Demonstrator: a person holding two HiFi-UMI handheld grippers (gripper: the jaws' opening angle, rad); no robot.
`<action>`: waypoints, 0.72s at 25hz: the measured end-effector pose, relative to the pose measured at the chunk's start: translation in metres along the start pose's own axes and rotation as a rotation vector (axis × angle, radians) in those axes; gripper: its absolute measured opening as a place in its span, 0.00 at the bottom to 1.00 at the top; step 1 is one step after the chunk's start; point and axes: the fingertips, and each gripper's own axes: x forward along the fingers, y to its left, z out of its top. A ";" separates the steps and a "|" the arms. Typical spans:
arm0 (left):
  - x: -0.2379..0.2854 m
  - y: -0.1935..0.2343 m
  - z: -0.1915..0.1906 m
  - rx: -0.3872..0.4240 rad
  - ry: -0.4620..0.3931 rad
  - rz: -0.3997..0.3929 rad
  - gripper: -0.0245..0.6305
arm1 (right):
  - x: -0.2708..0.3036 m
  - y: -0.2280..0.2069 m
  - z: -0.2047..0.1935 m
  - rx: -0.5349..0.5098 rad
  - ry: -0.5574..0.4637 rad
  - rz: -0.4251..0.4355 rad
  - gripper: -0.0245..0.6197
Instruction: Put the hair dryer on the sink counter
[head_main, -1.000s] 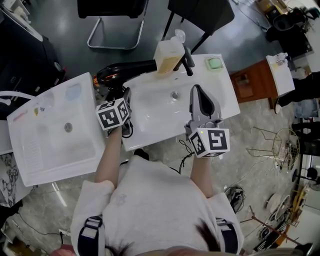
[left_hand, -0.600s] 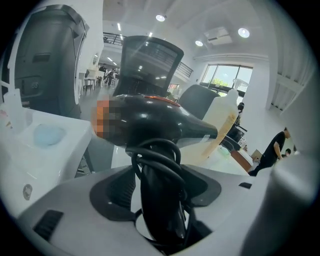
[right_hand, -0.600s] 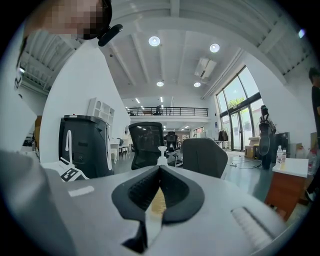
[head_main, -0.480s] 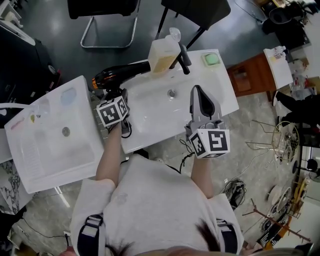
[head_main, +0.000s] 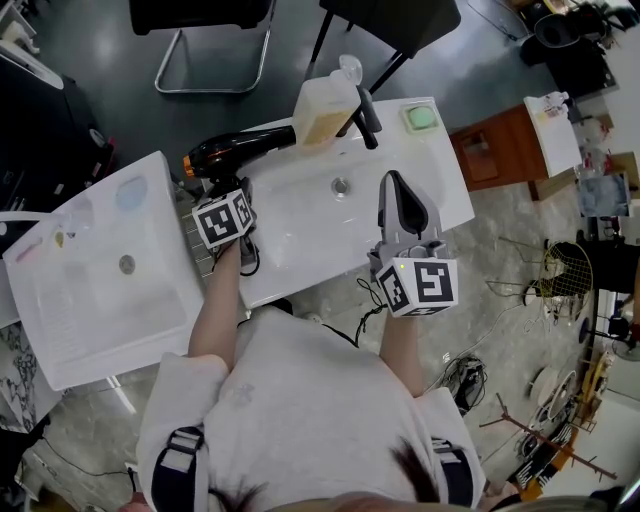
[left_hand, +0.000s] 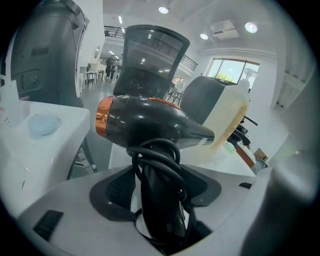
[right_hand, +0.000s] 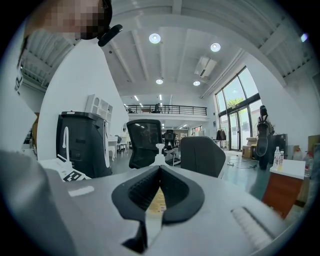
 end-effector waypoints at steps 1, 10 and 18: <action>0.001 0.000 -0.001 -0.001 0.004 0.001 0.45 | 0.000 0.000 0.000 -0.001 0.001 -0.001 0.05; 0.008 0.006 -0.005 0.017 0.022 0.020 0.45 | 0.006 -0.002 -0.004 0.011 0.006 -0.010 0.05; 0.011 0.005 -0.004 0.034 0.032 0.025 0.46 | 0.010 0.003 -0.005 0.011 0.007 -0.006 0.05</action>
